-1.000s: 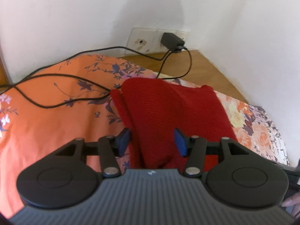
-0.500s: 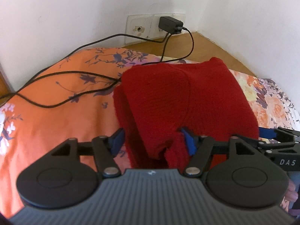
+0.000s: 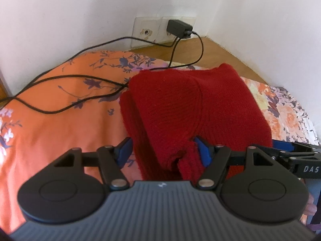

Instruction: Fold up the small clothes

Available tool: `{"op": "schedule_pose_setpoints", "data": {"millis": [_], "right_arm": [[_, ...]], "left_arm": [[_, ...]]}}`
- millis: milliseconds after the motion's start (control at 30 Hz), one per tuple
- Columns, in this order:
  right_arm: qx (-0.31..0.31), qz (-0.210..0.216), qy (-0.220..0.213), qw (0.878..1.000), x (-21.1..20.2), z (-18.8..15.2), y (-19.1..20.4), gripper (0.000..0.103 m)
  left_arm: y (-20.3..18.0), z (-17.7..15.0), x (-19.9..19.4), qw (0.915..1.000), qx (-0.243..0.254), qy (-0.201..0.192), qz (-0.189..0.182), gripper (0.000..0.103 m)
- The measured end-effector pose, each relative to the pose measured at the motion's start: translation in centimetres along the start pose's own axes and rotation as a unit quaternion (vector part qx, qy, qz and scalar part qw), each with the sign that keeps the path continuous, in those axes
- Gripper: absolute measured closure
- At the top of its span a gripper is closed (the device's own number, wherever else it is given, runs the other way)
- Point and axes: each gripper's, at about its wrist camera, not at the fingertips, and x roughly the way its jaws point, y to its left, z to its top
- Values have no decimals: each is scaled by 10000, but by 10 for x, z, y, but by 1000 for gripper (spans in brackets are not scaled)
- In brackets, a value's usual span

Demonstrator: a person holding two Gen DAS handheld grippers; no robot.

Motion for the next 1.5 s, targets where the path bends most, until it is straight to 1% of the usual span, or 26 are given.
{"op": "schedule_pose_setpoints", "data": {"millis": [33,133,233,333,433,533,633,900,1000,1033,1100,1167,1300,1433,1500], "right_arm": [[38,53,-61,10000,-5,1,-2,9],[77,85,-218,9997,-15,5,-8,6],[178,186,-304,9992,-16,13,-18,4],[391,275,-318,9984,-12,22,-28,3],[599,416,-343,9967,-4,30,-38,3],[606,513,-276,9965,5,35,-42,2],[575,501,-217,9969,14,41,-44,2],[580,587,42,9966,41,44,-49,2],[649,708,107,9953,49,44,-52,2],[676,745,126,9949,51,45,-53,2],[734,796,165,9940,56,45,-56,1],[805,851,209,9929,62,45,-58,0],[1082,1025,332,9883,73,43,-65,0],[1423,1274,488,9804,81,40,-73,0],[1543,1363,530,9771,84,38,-76,0]], "left_arm": [[-1,1,-3,10000,16,-27,-21,36],[-3,7,-11,9999,-26,-137,-72,35],[-2,14,-16,9993,-229,-270,-133,35],[1,22,-11,9984,-525,-215,-50,35],[4,27,-4,9976,-671,-175,-34,35],[5,31,2,9966,-798,-211,7,35],[4,35,11,9966,-789,-200,112,35],[8,36,38,9965,-825,65,152,35],[12,35,44,9959,-889,104,101,34],[13,35,45,9957,-919,111,80,32],[16,35,48,9950,-990,134,51,30],[20,34,51,9936,-1113,185,-51,30],[27,33,55,9905,-1337,264,-187,27],[31,32,53,9905,-1326,294,-229,27],[32,32,55,9902,-1340,300,-250,24]]}}
